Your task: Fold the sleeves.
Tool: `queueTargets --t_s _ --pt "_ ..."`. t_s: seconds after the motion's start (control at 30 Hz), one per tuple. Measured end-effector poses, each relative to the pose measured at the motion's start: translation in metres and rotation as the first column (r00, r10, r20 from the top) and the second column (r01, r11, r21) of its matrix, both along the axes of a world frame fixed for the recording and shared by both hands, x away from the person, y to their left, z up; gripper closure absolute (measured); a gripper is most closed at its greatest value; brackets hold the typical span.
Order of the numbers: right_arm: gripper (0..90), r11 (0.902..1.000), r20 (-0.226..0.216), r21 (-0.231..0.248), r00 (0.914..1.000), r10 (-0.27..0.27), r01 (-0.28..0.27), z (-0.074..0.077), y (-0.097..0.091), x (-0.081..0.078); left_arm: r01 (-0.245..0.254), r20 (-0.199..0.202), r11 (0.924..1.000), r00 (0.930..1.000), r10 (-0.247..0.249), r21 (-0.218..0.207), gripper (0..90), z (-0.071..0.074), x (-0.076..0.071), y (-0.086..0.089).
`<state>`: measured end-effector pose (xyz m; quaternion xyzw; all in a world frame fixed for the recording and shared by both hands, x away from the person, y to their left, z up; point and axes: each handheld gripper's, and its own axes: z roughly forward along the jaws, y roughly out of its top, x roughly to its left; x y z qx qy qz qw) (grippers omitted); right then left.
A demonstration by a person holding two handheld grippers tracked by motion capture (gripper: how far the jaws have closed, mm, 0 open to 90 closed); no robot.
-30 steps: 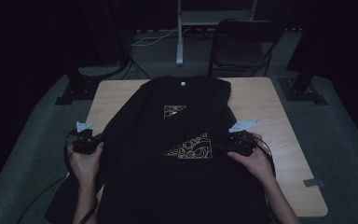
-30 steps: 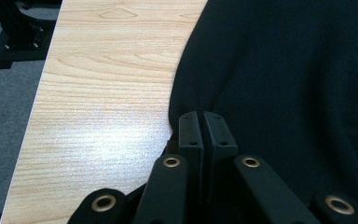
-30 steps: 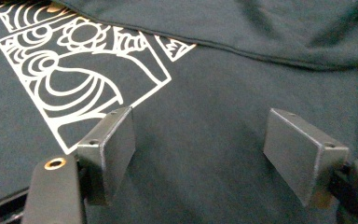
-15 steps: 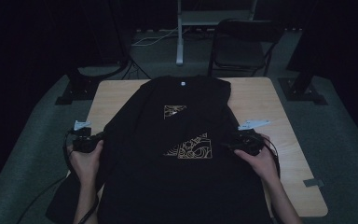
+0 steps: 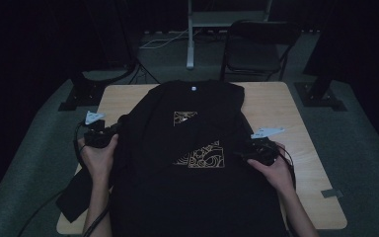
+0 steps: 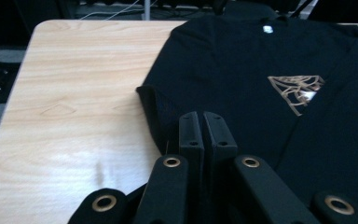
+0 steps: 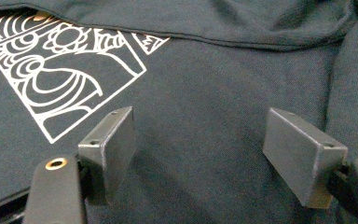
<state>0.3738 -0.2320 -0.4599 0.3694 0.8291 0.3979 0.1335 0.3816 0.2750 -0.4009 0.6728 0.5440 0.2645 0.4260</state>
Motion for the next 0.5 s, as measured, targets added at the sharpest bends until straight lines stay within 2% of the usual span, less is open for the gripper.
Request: queueTargets --t_s 0.3,0.5 --pt "24.4 1.0 0.002 -0.003 1.0 -0.001 0.001 0.0 0.0 0.0 0.036 0.027 0.9993 0.999 -0.036 0.014 88.2 0.016 0.006 -0.019" --pt "24.3 0.9999 0.007 -0.016 1.0 -0.001 0.001 0.0 0.002 -0.001 0.086 0.035 0.9958 0.9956 -0.087 0.03 88.2 0.025 0.008 -0.037"
